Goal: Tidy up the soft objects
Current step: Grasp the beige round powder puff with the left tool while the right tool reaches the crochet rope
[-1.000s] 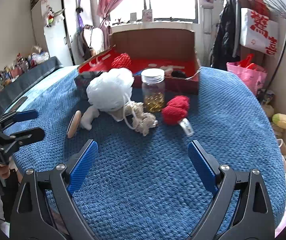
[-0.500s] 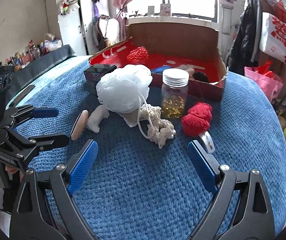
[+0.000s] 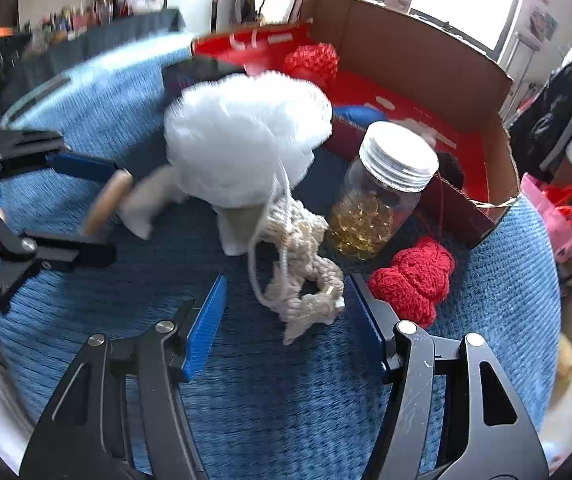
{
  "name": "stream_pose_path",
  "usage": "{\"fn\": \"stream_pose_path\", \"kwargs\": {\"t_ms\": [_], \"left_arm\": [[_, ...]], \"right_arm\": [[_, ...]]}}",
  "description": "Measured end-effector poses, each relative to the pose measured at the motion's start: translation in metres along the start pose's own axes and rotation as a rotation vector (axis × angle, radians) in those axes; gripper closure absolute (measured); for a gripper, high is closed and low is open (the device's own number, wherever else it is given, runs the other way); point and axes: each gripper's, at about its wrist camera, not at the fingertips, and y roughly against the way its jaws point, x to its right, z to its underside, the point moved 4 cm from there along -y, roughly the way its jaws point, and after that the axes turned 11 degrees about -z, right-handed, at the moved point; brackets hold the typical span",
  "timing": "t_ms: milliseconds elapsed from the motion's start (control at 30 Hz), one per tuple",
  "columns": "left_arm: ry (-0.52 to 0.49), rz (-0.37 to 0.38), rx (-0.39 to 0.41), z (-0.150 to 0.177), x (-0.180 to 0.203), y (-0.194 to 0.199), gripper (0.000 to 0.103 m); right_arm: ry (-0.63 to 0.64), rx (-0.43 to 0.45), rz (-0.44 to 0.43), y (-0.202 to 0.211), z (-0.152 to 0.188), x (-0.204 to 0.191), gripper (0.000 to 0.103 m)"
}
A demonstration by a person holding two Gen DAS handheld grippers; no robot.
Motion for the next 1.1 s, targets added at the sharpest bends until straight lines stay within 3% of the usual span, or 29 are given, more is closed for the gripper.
{"fn": "stream_pose_path", "kwargs": {"t_ms": [67,200,633,833,900,933,1000,1100], "left_arm": [[-0.005,0.017,-0.019,0.001,0.003,-0.006,0.053],[-0.006,0.011,-0.009,0.002,0.003,-0.005,0.055],[-0.012,0.024,0.025,0.004,0.000,0.022,0.055],[-0.019,0.016,-0.010,0.013,0.001,0.013,0.051],[-0.023,0.020,-0.016,0.014,0.003,0.010,0.047],[-0.027,0.017,-0.017,0.015,0.003,0.009,0.041],[-0.033,0.012,-0.009,0.015,0.004,0.009,0.037],[-0.038,0.012,-0.011,0.015,0.005,0.007,0.036]], "right_arm": [[0.019,-0.025,0.017,-0.007,0.002,0.002,0.068],[0.019,-0.017,0.037,-0.002,0.008,0.005,0.077],[-0.146,0.082,-0.132,0.045,0.036,-0.015,0.077],[-0.156,0.051,-0.073,0.042,0.051,-0.017,0.075],[-0.159,0.051,-0.067,0.041,0.054,-0.017,0.070],[-0.160,0.052,-0.066,0.041,0.055,-0.018,0.066],[-0.164,0.055,-0.059,0.042,0.057,-0.018,0.037],[-0.165,0.060,-0.043,0.042,0.063,-0.016,0.037]]}}
